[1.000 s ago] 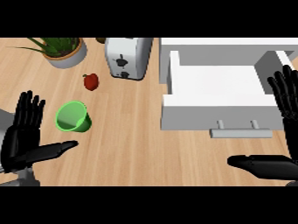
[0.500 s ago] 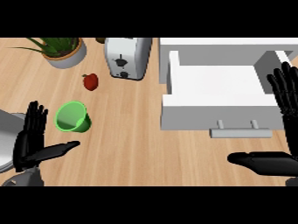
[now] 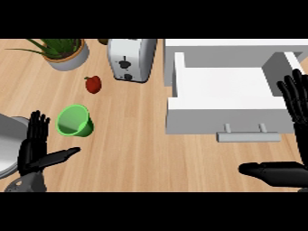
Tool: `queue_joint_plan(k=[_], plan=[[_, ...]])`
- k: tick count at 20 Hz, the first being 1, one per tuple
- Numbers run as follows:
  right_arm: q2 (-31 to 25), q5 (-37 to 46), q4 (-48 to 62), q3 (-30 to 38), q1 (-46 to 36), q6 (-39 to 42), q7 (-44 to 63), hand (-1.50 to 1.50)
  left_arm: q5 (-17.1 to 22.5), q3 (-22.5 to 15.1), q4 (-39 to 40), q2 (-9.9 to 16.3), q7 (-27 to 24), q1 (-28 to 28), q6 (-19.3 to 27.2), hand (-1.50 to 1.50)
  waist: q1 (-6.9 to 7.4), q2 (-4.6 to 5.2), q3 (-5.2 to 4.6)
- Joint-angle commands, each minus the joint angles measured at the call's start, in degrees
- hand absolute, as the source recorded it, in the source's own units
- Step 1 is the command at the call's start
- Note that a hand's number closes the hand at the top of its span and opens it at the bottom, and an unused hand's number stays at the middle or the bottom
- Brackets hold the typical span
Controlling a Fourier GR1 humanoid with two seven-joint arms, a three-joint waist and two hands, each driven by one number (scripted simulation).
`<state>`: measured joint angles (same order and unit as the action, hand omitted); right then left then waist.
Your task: Pick up the cup, place it into the drawer and close the drawer
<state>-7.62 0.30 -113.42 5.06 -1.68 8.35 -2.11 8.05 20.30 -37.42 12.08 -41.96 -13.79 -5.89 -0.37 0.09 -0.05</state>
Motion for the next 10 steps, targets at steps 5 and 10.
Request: queue_joint_plan(k=[5, 10], plan=[[-0.07, -0.14, 1.70, 0.53, -2.15, 0.63, 0.35, -1.50, -0.99, 2.52, 22.51, 2.00, -14.06, -9.93, -0.29, -1.50, -0.48, 0.23, -0.07], [1.34, 2.31, -1.36, -1.94, -2.32, -1.08, 3.81, -1.50, -1.41, 2.69, 26.86, 4.40, -17.84, -10.92, -1.96, -1.50, -0.77, 0.34, -0.14]])
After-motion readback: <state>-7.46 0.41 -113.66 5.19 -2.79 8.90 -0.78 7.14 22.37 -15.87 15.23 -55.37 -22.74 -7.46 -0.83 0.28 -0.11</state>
